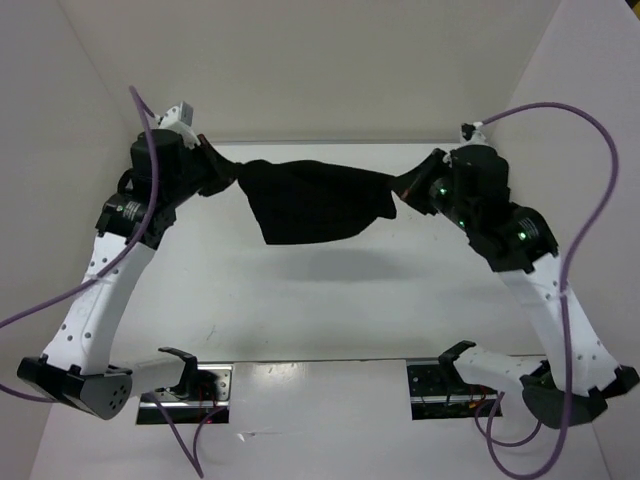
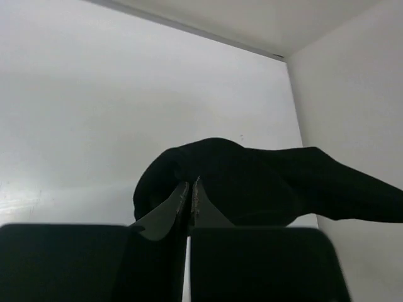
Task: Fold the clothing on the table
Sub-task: Fold the skirt
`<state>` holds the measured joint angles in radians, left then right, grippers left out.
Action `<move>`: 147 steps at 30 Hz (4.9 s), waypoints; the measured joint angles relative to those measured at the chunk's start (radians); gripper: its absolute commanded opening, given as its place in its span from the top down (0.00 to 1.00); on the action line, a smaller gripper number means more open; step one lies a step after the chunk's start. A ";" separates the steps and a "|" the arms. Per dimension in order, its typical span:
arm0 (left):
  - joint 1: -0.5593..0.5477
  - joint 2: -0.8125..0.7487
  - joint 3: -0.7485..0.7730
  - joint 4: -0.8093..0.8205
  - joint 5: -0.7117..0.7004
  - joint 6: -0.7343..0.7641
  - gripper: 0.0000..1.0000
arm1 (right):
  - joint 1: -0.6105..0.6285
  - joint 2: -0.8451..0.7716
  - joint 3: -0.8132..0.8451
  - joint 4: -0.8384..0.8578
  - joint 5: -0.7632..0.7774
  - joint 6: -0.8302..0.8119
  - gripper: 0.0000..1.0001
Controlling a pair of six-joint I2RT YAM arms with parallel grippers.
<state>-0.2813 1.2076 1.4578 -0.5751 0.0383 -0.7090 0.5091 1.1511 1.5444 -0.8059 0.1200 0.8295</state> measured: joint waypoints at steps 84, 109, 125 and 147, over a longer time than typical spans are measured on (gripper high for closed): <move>0.093 0.582 -0.166 0.231 0.321 0.241 0.27 | -0.304 0.457 -0.334 0.075 -0.162 -0.172 0.51; 0.102 0.869 -0.078 0.384 0.487 0.287 0.42 | -0.357 0.807 -0.245 0.225 -0.379 -0.263 0.51; 0.040 0.910 -0.056 0.414 0.534 0.282 0.57 | -0.357 0.858 -0.188 0.250 -0.412 -0.255 0.52; 0.031 0.948 -0.043 0.446 0.564 0.235 1.00 | -0.362 0.824 -0.266 0.290 -0.413 -0.244 0.99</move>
<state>-0.2508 2.1555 1.4143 -0.1287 0.6022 -0.4740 0.1471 1.9755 1.2789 -0.5159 -0.2928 0.5858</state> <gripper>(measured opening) 0.024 0.019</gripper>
